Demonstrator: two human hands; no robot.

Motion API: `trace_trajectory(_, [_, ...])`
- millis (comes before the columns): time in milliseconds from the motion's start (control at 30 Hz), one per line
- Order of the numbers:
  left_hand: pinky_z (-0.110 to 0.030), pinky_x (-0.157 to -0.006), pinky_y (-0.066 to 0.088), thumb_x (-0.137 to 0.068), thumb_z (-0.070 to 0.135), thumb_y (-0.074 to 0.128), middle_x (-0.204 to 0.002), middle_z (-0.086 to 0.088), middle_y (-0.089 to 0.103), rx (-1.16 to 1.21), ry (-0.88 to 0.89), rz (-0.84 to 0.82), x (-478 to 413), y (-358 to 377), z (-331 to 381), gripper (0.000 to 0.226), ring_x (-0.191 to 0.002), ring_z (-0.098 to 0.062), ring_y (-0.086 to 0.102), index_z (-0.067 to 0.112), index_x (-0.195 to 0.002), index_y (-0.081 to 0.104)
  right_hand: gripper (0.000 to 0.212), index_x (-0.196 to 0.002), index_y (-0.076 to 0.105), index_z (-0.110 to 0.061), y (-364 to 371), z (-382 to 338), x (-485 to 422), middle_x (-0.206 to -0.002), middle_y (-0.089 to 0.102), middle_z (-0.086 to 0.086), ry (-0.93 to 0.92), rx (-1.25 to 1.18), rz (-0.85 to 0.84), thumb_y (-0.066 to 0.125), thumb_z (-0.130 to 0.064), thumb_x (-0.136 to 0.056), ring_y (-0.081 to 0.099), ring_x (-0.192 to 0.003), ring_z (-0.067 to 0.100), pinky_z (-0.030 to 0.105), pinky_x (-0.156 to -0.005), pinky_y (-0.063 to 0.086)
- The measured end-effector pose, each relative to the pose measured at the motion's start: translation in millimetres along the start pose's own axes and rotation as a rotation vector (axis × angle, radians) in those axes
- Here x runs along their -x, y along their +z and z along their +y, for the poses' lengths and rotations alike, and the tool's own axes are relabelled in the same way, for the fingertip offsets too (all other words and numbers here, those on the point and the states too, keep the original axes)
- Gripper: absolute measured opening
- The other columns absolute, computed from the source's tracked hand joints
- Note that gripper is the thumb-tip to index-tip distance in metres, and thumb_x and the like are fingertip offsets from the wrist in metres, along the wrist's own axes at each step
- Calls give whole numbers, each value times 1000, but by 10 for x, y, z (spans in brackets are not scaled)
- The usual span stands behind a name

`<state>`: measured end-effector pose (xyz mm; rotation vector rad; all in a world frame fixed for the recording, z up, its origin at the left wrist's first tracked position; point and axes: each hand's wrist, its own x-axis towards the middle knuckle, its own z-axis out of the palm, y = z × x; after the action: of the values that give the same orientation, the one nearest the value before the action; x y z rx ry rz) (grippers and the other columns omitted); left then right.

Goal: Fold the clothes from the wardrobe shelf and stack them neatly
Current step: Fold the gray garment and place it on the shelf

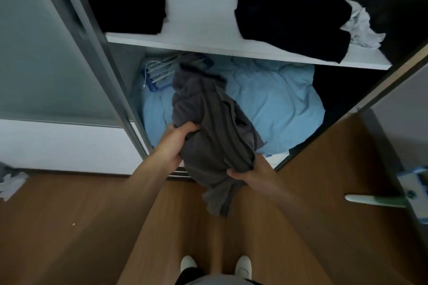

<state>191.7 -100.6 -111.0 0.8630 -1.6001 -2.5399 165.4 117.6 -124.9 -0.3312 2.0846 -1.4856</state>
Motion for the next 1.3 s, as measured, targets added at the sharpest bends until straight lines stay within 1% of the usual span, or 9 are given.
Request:
trace_trajectory(167, [-32, -69, 58, -62, 13, 70, -94, -11, 77, -120, 133, -22, 90, 297, 20, 32, -88, -27, 73, 16, -93, 76, 29, -118, 66, -16, -336, 195, 203, -112, 68, -11, 119, 303, -225, 71, -25, -91, 65, -105, 6, 14, -89, 51])
trace_trajectory(367, [-39, -79, 59, -64, 4, 64, -93, -14, 76, -202, 172, -165, 263, 646, 14, 28, -90, -28, 72, 14, -87, 76, 40, -130, 54, -34, -872, -335, 250, -120, 68, -21, -156, -211, 56, 67, -23, -94, 61, -113, -5, 16, -92, 51])
trace_trajectory(533, [-41, -85, 56, -59, -6, 60, -85, -11, 75, -212, 152, -280, 417, 767, -90, 35, -84, -26, 72, 17, -76, 79, 94, -149, 34, -37, -946, -639, 150, -139, 53, -11, -178, -152, 40, 76, -57, -67, 52, -127, 5, 24, -103, 45])
trace_trajectory(700, [-16, -61, 56, -80, -1, 58, -69, 12, 74, -209, 153, -274, 497, 873, -106, 50, -69, -1, 71, 42, -65, 78, 30, -101, 64, -39, -901, -714, 125, -95, 72, -29, -261, -66, 16, 83, -40, -76, 66, -91, -9, 5, -71, 50])
trace_trajectory(833, [-26, -67, 60, -92, -11, 50, -80, -5, 76, -313, 122, -243, 513, 902, -23, 45, -78, -18, 74, 19, -77, 79, 35, -109, 62, -34, -846, -741, 143, -97, 70, -26, -429, -113, 219, 81, -25, -81, 64, -95, -10, 5, -78, 48])
trace_trajectory(1000, [-34, -77, 57, -94, 25, 61, -87, 2, 69, -493, 173, -20, 475, 830, 206, 12, -86, -14, 65, 19, -88, 69, 35, -95, 57, -39, -912, -853, 157, -87, 63, -35, -649, -72, 327, 77, -11, -84, 59, -85, -14, 3, -75, 43])
trace_trajectory(1100, [-33, -66, 58, -71, 71, 68, -92, 9, 75, -505, 3, -237, 478, 721, 383, 51, -83, -14, 73, 28, -98, 73, 34, -92, 57, -35, -949, -886, 141, -82, 61, -29, -685, -65, 287, 76, -8, -84, 58, -80, -8, 6, -75, 44])
trace_trajectory(1200, [-21, -65, 57, -83, 15, 69, -93, 6, 78, -777, 165, -243, 519, 919, 343, 20, -91, -13, 72, 24, -101, 72, 32, -90, 56, -31, -886, -874, 146, -79, 59, -26, -663, -73, 257, 75, -6, -84, 58, -78, -5, 10, -75, 46])
trace_trajectory(1300, [-34, -80, 53, -82, -16, 44, -106, -20, 73, -567, 260, -49, 465, 959, 409, 41, -95, -25, 66, 2, -108, 69, 35, -89, 57, -34, -990, -828, 223, -84, 61, -23, -633, -94, 236, 78, -8, -82, 59, -82, -3, 13, -76, 47])
